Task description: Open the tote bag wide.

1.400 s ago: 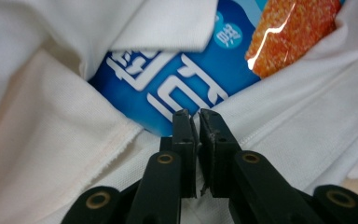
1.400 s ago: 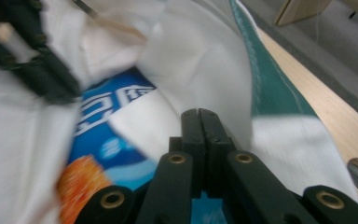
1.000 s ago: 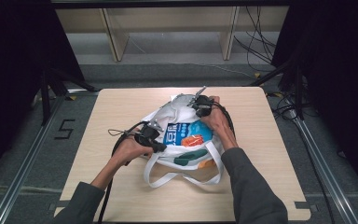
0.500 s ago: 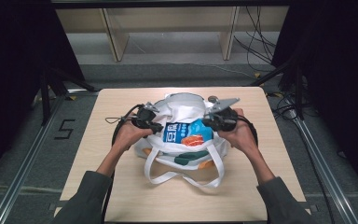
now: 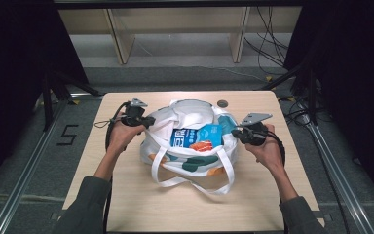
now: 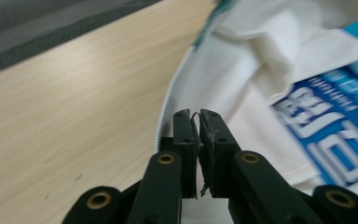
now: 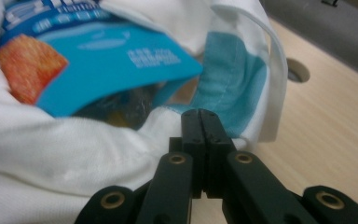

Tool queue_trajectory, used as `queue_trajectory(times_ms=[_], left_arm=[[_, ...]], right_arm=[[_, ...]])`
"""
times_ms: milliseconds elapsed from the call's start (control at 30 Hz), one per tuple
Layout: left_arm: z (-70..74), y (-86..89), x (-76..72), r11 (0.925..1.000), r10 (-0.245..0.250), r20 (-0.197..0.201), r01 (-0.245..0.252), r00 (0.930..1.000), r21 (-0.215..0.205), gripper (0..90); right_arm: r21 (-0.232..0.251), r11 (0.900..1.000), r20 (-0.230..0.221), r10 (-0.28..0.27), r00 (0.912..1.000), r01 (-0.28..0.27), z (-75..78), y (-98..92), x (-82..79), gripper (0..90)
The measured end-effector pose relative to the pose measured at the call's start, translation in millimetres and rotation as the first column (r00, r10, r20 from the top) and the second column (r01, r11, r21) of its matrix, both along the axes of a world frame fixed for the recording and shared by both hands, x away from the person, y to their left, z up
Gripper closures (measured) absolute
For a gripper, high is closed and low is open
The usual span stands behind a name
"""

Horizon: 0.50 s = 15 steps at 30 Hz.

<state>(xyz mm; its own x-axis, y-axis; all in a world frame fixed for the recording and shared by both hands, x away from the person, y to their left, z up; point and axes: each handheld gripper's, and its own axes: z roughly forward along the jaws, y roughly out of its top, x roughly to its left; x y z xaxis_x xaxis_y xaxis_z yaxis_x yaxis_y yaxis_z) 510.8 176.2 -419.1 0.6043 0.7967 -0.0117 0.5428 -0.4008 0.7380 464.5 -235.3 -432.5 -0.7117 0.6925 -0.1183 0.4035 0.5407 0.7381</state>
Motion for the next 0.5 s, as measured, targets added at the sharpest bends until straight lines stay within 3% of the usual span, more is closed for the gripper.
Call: queue_trajectory(times_ms=[67,167,233,300,367,400,467,500], left_arm=[[-18.9,5.5,7.6,0.9995,0.026,-0.037,-0.027,0.999,-0.014,87.5],[-23.3,4.7,8.6,0.9989,0.036,-0.043,-0.037,0.9984,-0.027,87.5],[-18.9,2.9,6.3,0.9995,0.026,-0.039,-0.027,0.9989,-0.019,86.2],[-7.7,0.3,-1.8,0.9988,0.006,-0.017,-0.006,0.9998,-0.048,80.3],[-0.6,-1.7,-8.8,0.9987,-0.009,0.004,0.009,1.0,-0.05,77.1],[-0.6,-1.7,-8.8,0.9987,-0.009,0.004,0.009,1.0,-0.05,75.6],[4.4,-1.8,-15.1,0.9956,-0.028,0.012,0.029,0.9995,-0.089,74.6],[7.9,-1.5,-21.1,0.9898,-0.034,0.013,0.035,0.9994,-0.138,74.6]], right_arm=[[0.001,1.0,-0.016,-0.004,0.9999,0.004,-8.1,0.0,1.9,90.0],[-0.006,1.0,-0.038,-0.008,0.9992,0.007,-15.8,1.3,2.4,90.0],[-0.006,1.0,-0.03,-0.009,0.9995,0.009,-14.6,1.1,2.0,90.0],[0.032,0.999,-0.003,0.005,1.0,-0.005,-1.7,-1.2,-0.4,90.0],[0.043,0.999,0.033,0.01,0.9994,-0.011,7.7,-2.6,-4.2,90.0],[0.053,0.999,0.023,0.003,0.9997,-0.004,12.1,-2.9,-7.0,90.0],[0.07,0.998,0.036,0.001,0.9993,-0.003,14.4,-3.0,-8.3,90.0],[0.08,0.997,0.038,0.0,0.9993,-0.003,17.9,-3.0,-12.1,90.0]])
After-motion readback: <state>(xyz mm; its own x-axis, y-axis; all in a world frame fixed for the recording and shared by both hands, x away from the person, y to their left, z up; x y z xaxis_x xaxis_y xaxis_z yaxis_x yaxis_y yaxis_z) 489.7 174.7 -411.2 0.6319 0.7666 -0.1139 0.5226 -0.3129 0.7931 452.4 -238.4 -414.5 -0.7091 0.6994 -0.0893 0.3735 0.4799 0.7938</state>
